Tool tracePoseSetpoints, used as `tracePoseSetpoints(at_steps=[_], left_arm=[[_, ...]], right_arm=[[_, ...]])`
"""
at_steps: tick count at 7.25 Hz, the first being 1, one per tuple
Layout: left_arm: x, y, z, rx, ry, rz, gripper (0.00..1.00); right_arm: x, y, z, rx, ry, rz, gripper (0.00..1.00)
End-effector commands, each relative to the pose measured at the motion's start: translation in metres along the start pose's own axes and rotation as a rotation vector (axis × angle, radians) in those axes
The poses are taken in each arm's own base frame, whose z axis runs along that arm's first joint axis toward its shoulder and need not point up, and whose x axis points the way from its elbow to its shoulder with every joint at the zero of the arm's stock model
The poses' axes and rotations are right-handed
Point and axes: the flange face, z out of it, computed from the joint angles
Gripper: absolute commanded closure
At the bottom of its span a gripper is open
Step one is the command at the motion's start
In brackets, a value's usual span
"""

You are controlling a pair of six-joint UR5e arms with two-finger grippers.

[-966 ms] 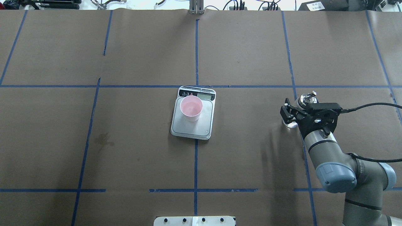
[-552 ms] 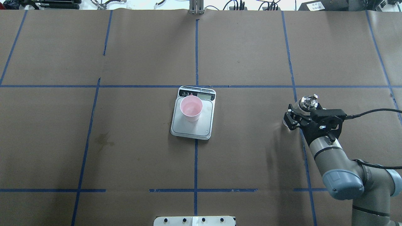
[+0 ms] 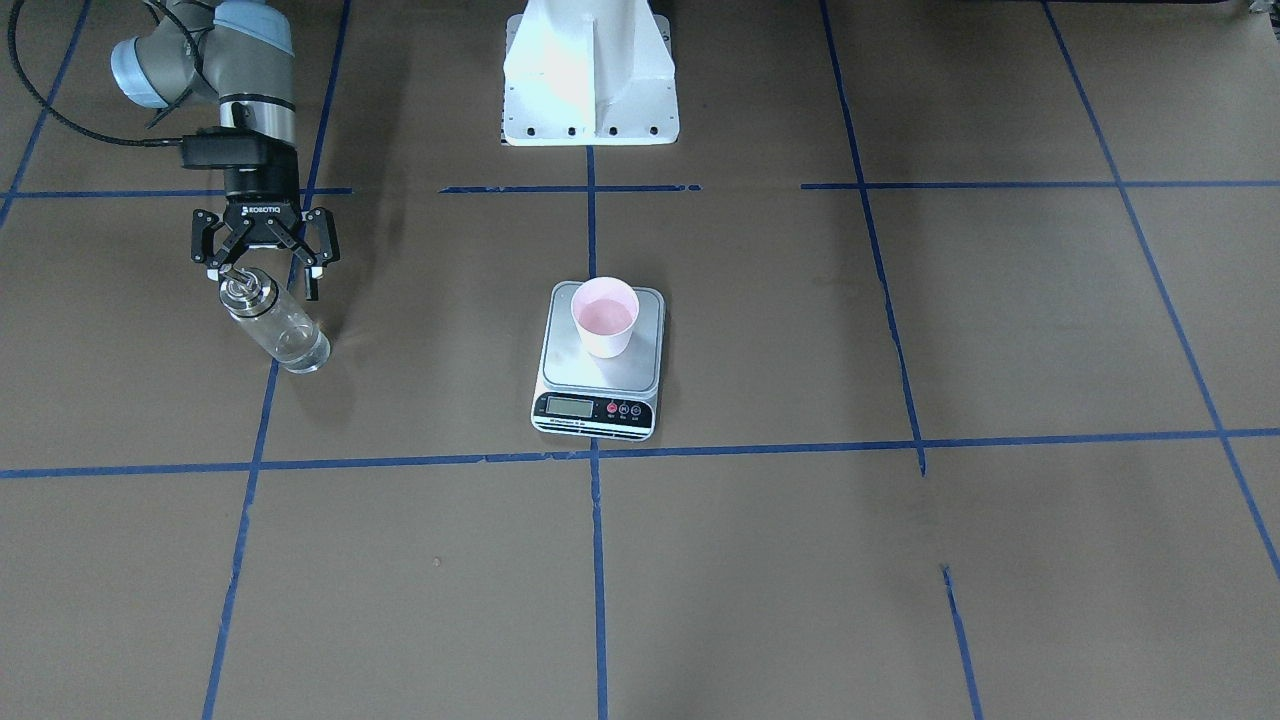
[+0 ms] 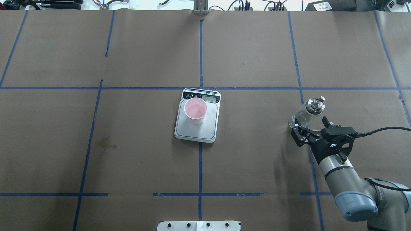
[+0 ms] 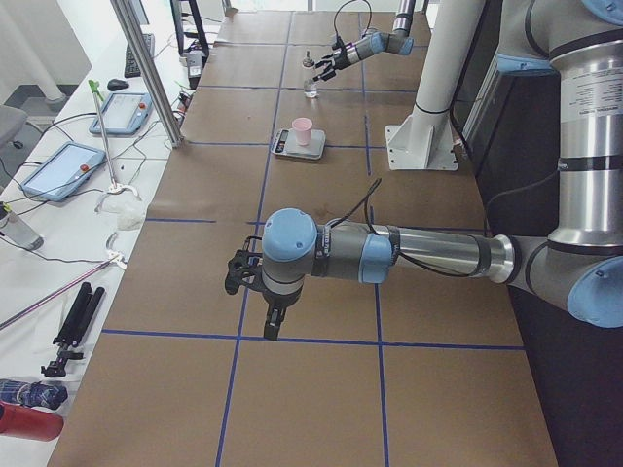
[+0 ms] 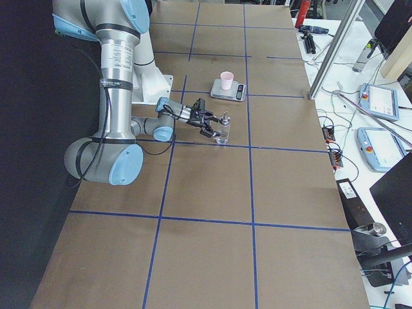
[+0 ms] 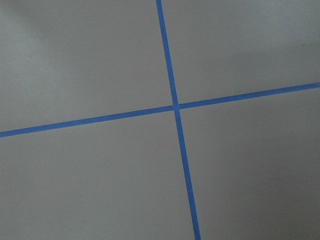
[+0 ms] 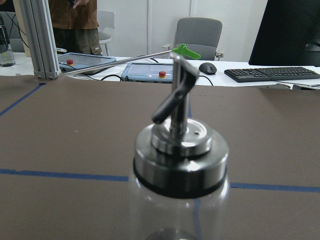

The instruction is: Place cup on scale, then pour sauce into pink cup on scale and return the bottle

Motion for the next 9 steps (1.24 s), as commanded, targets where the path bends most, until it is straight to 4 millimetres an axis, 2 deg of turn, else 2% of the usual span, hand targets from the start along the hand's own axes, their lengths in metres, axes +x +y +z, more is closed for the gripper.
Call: tracePoseSetpoints(at_steps=[1,2,3,4,5,7,9], left_arm=[[0.000,0.000,0.000,0.001,-0.001,0.001,0.00],[0.000,0.000,0.000,0.000,-0.001,0.000,0.00],[0.000,0.000,0.000,-0.001,0.000,-0.001,0.00],[0.000,0.000,0.000,-0.001,0.000,-0.001,0.00],[0.000,0.000,0.000,-0.001,0.000,-0.001,0.00],[0.000,0.000,0.000,0.001,-0.001,0.001,0.00],[0.000,0.000,0.000,0.001,-0.001,0.001,0.00]], right_arm=[[0.033,0.017,-0.015,-0.009,-0.010,-0.022,0.00],[0.075,0.019,-0.021,-0.022,-0.001,-0.045,0.00],[0.099,0.015,-0.027,-0.032,-0.015,-0.048,0.00],[0.103,0.013,-0.029,-0.058,-0.024,-0.102,0.00],[0.113,0.001,-0.020,-0.066,-0.003,-0.128,0.00],[0.158,-0.047,0.016,-0.146,0.066,-0.228,0.00],[0.224,-0.105,0.038,-0.293,0.074,-0.281,0.00]])
